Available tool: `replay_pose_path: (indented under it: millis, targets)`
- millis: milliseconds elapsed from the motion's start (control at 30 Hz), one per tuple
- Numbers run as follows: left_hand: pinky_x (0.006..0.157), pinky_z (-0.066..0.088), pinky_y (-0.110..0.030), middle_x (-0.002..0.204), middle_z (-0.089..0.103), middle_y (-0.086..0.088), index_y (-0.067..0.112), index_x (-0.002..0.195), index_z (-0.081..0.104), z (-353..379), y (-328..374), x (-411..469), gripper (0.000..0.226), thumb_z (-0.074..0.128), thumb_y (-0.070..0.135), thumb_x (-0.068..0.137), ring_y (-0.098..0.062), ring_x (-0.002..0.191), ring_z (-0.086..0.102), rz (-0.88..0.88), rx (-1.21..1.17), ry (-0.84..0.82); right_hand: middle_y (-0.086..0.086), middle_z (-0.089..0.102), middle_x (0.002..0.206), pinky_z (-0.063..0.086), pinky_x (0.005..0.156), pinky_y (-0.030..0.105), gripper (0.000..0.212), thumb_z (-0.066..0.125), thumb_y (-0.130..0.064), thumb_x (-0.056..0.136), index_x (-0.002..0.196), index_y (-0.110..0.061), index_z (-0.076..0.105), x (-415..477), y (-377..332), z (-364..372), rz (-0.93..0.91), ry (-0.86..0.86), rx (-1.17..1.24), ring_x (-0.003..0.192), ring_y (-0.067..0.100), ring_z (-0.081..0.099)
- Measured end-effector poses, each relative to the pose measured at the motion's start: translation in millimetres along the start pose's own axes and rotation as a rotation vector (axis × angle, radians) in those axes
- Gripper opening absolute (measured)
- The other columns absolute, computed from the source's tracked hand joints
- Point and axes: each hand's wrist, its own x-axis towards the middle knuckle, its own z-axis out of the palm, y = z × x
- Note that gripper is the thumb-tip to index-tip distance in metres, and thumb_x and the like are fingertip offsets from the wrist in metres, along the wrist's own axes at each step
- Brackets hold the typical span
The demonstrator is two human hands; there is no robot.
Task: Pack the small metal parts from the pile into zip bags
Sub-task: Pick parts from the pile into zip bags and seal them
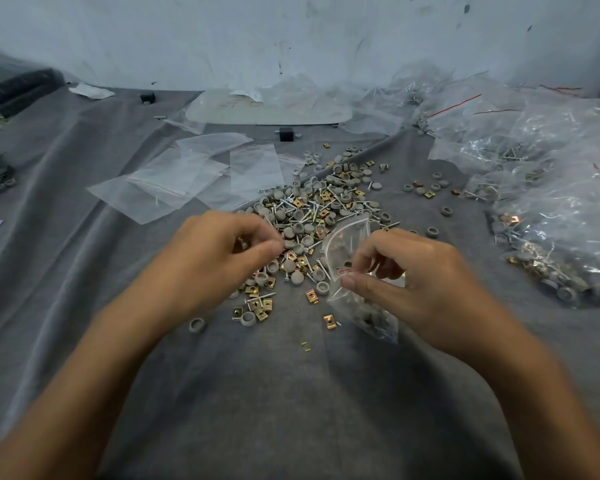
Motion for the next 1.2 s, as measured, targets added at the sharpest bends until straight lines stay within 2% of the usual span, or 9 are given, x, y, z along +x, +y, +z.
replay_pose_path:
  millis: [67, 133, 200, 300, 433, 767, 967, 1067, 1200]
  targets:
    - [0.057, 0.037, -0.011, 0.078, 0.062, 0.039, 0.04, 0.085, 0.07, -6, -3, -4, 0.005, 0.069, 0.045, 0.087, 0.015, 0.067, 0.057, -0.064, 0.173, -0.194, -0.018, 0.06, 0.084, 0.044, 0.075, 0.02, 0.014, 0.07, -0.045, 0.085, 0.083, -0.033, 0.062, 0, -1, 1, 0.002, -0.007, 0.011, 0.09, 0.005, 0.057]
    - [0.055, 0.038, -0.009, 0.077, 0.065, 0.032, 0.039, 0.088, 0.069, -4, -5, -7, 0.011, 0.073, 0.048, 0.085, 0.017, 0.066, 0.057, -0.14, 0.272, -0.356, -0.019, 0.06, 0.085, 0.045, 0.075, 0.021, 0.015, 0.07, -0.046, 0.085, 0.083, -0.033, 0.063, 1, -1, 2, 0.005, -0.018, 0.009, 0.09, 0.004, 0.057]
    - [0.06, 0.04, -0.012, 0.08, 0.065, 0.022, 0.037, 0.091, 0.066, 1, -5, -10, 0.023, 0.074, 0.056, 0.081, 0.008, 0.074, 0.059, -0.187, 0.398, -0.421, -0.018, 0.06, 0.085, 0.045, 0.075, 0.023, 0.015, 0.069, -0.047, 0.085, 0.083, -0.033, 0.063, 1, -1, 2, 0.001, -0.017, 0.006, 0.09, 0.004, 0.057]
    - [0.074, 0.048, -0.028, 0.09, 0.06, 0.018, 0.035, 0.094, 0.058, 11, -5, -11, 0.033, 0.071, 0.062, 0.08, -0.002, 0.086, 0.055, -0.198, 0.523, -0.391, -0.018, 0.06, 0.085, 0.045, 0.075, 0.024, 0.015, 0.069, -0.046, 0.085, 0.084, -0.032, 0.063, 2, 0, 3, -0.004, -0.013, 0.009, 0.09, 0.005, 0.057]
    - [0.081, 0.052, -0.037, 0.095, 0.061, 0.014, 0.033, 0.1, 0.058, 17, -6, -11, 0.032, 0.072, 0.056, 0.083, -0.011, 0.092, 0.058, -0.188, 0.49, -0.355, -0.02, 0.059, 0.084, 0.044, 0.073, 0.022, 0.017, 0.067, -0.048, 0.083, 0.084, -0.031, 0.063, 1, 1, 3, -0.015, -0.015, 0.003, 0.089, 0.004, 0.056]
    - [0.083, 0.051, -0.037, 0.097, 0.064, 0.011, 0.032, 0.105, 0.061, 31, -5, -7, 0.026, 0.069, 0.05, 0.088, -0.014, 0.094, 0.059, -0.115, 0.456, -0.276, -0.021, 0.061, 0.086, 0.048, 0.075, 0.026, 0.017, 0.067, -0.049, 0.084, 0.083, -0.033, 0.062, 1, 3, 3, -0.003, -0.01, 0.011, 0.091, 0.005, 0.058]
    - [0.081, 0.047, -0.033, 0.101, 0.057, 0.012, 0.033, 0.105, 0.063, 37, 3, -7, 0.019, 0.071, 0.041, 0.09, -0.009, 0.093, 0.056, -0.045, 0.347, -0.289, -0.018, 0.061, 0.085, 0.05, 0.077, 0.032, 0.017, 0.067, -0.049, 0.084, 0.083, -0.032, 0.063, 1, 3, 1, -0.007, -0.003, 0.002, 0.089, 0.005, 0.058]
    - [0.081, 0.043, -0.03, 0.106, 0.057, 0.01, 0.032, 0.113, 0.064, 40, 3, -7, 0.025, 0.065, 0.046, 0.093, -0.013, 0.101, 0.056, -0.033, 0.402, -0.288, -0.018, 0.061, 0.086, 0.051, 0.077, 0.033, 0.017, 0.066, -0.051, 0.084, 0.083, -0.034, 0.062, 0, 2, 0, -0.005, 0.005, 0.006, 0.09, 0.005, 0.058]
    - [0.084, 0.04, -0.028, 0.11, 0.057, 0.01, 0.034, 0.12, 0.067, 46, 4, -6, 0.023, 0.06, 0.038, 0.098, -0.014, 0.107, 0.056, 0.034, 0.473, -0.264, -0.019, 0.06, 0.087, 0.052, 0.079, 0.034, 0.018, 0.065, -0.052, 0.084, 0.084, -0.034, 0.061, 0, 2, 0, 0.001, -0.006, 0.002, 0.09, 0.003, 0.058]
